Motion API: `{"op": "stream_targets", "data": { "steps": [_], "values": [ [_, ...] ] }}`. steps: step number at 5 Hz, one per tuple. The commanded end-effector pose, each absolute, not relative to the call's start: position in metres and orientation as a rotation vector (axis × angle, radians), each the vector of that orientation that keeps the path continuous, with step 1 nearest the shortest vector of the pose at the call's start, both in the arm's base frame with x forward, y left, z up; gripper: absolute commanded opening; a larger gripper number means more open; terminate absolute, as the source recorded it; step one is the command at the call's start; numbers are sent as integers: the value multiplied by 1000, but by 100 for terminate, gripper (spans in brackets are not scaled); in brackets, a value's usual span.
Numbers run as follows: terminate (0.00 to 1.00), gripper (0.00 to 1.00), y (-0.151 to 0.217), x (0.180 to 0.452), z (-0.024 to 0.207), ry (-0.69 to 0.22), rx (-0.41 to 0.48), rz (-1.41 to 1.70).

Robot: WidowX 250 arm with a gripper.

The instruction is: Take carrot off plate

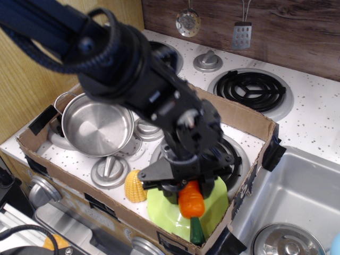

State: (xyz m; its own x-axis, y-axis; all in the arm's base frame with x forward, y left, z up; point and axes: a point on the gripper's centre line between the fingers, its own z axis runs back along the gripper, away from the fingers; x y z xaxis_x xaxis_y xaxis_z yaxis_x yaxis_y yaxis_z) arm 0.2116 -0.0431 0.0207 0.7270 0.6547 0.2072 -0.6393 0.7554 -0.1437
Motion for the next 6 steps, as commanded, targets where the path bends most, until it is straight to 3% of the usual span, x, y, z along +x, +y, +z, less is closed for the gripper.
{"op": "stream_targets", "data": {
  "steps": [1, 2, 3, 5, 6],
  "values": [
    [0, 0, -34, 241, 82, -273, -96, 728],
    [0, 0, -13, 242, 109, -244, -75, 658],
    [0, 0, 22, 235, 120, -275, -71, 434],
    [0, 0, 67, 232, 113, -261, -154, -53],
    [0, 0, 67, 228, 109, -294, -146, -246]
  ]
}}
